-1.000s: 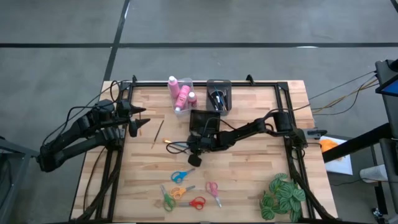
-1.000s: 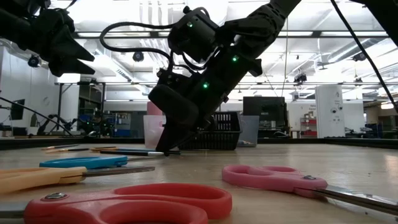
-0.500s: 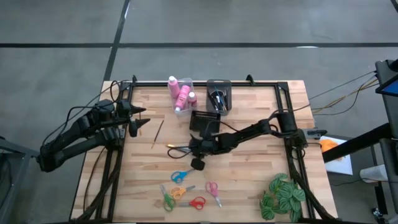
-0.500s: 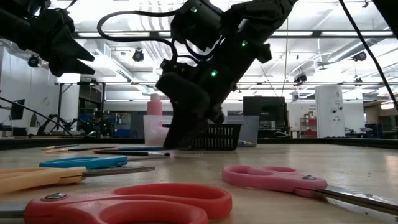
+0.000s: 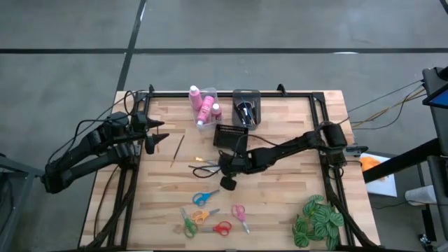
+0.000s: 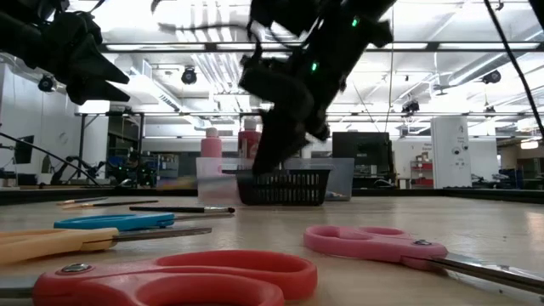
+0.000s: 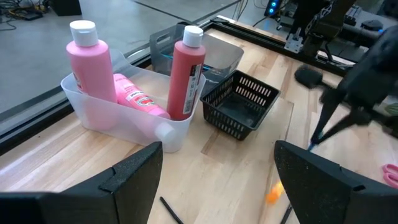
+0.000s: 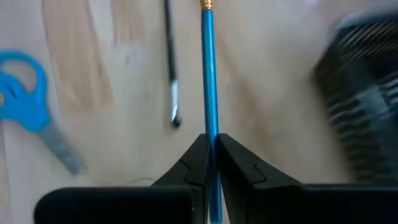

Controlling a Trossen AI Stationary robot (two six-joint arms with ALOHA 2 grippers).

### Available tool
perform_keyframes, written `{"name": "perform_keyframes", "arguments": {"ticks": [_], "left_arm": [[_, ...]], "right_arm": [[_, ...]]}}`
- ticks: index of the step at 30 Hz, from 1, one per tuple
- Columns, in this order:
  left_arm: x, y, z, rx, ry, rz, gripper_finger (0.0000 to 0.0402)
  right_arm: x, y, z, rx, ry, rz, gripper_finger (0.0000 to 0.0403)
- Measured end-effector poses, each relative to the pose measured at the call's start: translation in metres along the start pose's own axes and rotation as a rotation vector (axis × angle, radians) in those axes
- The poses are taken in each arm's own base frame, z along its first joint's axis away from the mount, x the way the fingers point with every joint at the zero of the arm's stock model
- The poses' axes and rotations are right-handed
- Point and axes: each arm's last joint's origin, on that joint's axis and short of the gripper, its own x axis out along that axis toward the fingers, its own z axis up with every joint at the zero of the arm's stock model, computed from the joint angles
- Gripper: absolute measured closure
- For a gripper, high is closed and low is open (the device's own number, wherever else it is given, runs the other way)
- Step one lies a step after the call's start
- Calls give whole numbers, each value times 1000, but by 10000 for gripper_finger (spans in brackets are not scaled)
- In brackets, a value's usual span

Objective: Pick & Place Paint Supplies
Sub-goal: Put the blue paint brush into the gray bin

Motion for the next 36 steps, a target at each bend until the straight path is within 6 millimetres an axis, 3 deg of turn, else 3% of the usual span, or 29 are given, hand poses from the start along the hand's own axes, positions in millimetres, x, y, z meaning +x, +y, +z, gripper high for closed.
{"name": "perform_keyframes", "arguments": {"ticks": [11, 22, 26, 36], "left_arm": [[0, 0, 0, 0, 0, 0, 91], [0, 0, 0, 0, 0, -1, 91], [0, 0, 0, 0, 0, 0, 91], [0, 0, 0, 0, 0, 0, 91]], "right_arm": [[-70, -16, 22, 37, -215, -62, 383], [-135, -44, 20, 64, -365, -115, 383], [-145, -64, 11, 106, -378, -159, 383], [-144, -115, -11, 311, -390, -263, 383]]}}
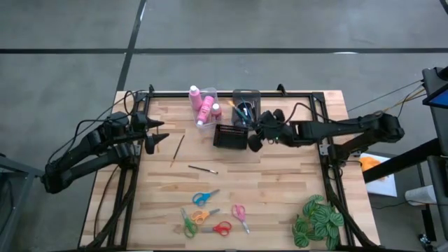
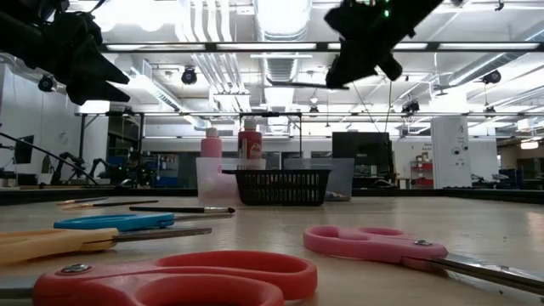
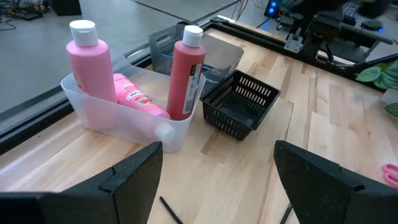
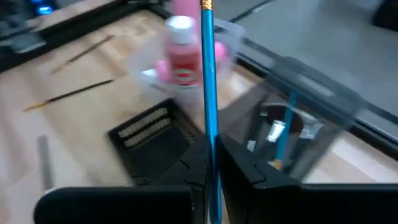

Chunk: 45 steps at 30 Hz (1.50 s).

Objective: Pick & Place Paint Supplies
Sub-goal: Put the blue paint brush into the gray bin

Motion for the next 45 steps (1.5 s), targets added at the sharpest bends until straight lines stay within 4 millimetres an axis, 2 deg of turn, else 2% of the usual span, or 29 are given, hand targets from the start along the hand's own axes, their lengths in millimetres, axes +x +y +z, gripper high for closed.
{"name": "perform_keyframes", "arguments": {"ticks": [4, 13, 19, 27, 32, 36, 42, 45], "left_arm": [[0, 0, 0, 0, 0, 0, 91], [0, 0, 0, 0, 0, 0, 91], [0, 0, 0, 0, 0, 0, 91], [0, 0, 0, 0, 0, 0, 91], [0, 0, 0, 0, 0, 0, 91], [0, 0, 0, 0, 0, 0, 91], [0, 0, 0, 0, 0, 0, 91], [0, 0, 0, 0, 0, 0, 91]], "right_arm": [[10, -18, 1, 40, -14, -84, 383], [50, -48, 0, 201, 32, -243, 383], [77, -56, -9, 258, 80, -290, 383], [122, -66, -25, 313, 154, -289, 383], [143, -69, -31, 347, 222, -266, 383], [152, -68, -30, 347, 235, -263, 383], [155, -69, -27, 355, 232, -268, 382], [156, -70, -24, 365, 231, -266, 367]]}}
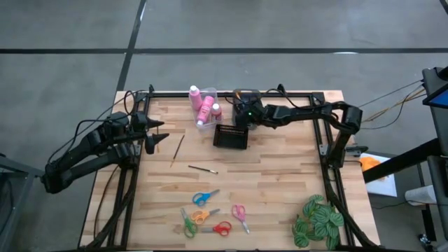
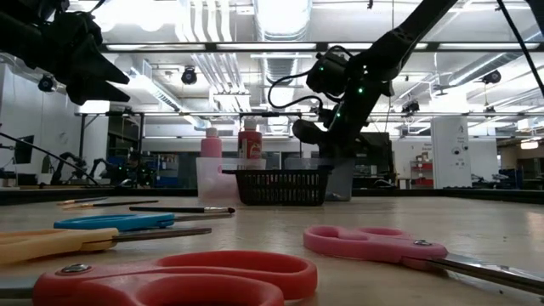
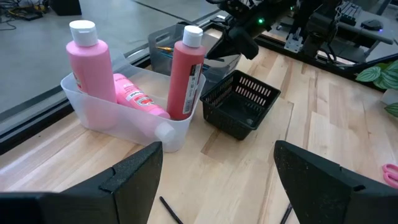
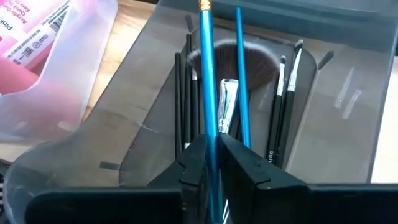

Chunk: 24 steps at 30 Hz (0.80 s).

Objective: Pick & Place Paint Supplies
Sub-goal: Put the blue paint brush into the gray bin, then put the black paint brush into the gray bin

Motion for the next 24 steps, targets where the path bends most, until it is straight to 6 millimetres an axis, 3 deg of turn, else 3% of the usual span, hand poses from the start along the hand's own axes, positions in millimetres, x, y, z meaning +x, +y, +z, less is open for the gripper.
{"name": "perform_keyframes", "arguments": {"ticks": [6, 15, 24], "left_arm": [[0, 0, 0, 0, 0, 0, 91], [0, 0, 0, 0, 0, 0, 91], [0, 0, 0, 0, 0, 0, 91]], "right_arm": [[0, 0, 1, 3, -3, 3, 313], [-3, 1, 2, -11, -10, 10, 303], [-43, 6, 24, -123, -123, 105, 303]]}}
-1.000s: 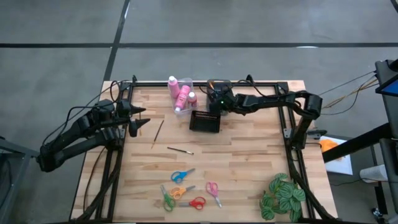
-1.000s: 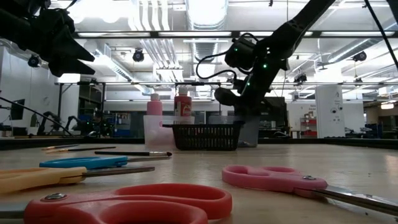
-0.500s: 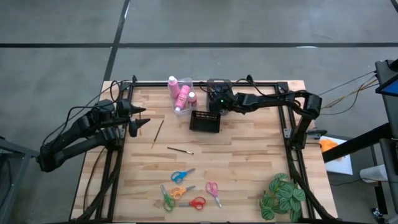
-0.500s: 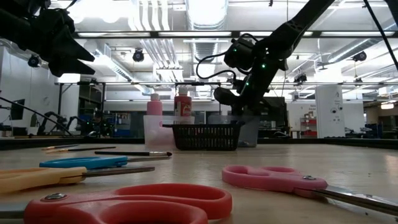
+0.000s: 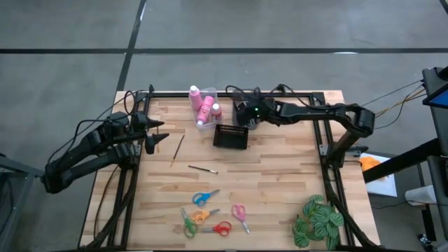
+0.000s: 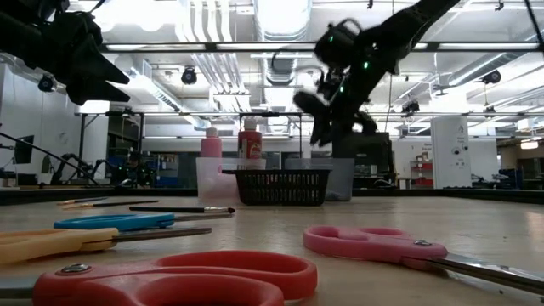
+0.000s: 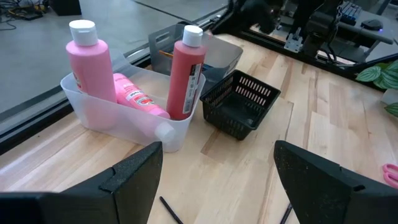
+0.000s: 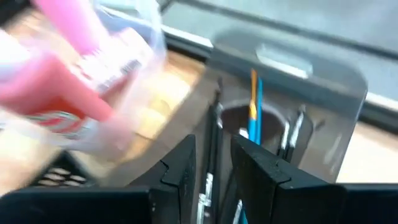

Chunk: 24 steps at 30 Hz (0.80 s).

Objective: Pick & Place Paint Supplies
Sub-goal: Put the black paint brush into the gray bin

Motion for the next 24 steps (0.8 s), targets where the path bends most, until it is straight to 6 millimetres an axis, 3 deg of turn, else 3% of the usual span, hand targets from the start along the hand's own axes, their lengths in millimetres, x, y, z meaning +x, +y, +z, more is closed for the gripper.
{"name": "perform_keyframes", "arguments": {"ticks": [10, 16, 24], "left_arm": [[0, 0, 0, 0, 0, 0, 91], [0, 0, 0, 0, 0, 0, 91], [0, 0, 0, 0, -1, 0, 91]], "right_arm": [[-62, 26, 15, -184, -160, 182, 303], [-95, 48, 2, -329, -197, 297, 303], [-125, 78, -33, -445, -212, 462, 303]]}}
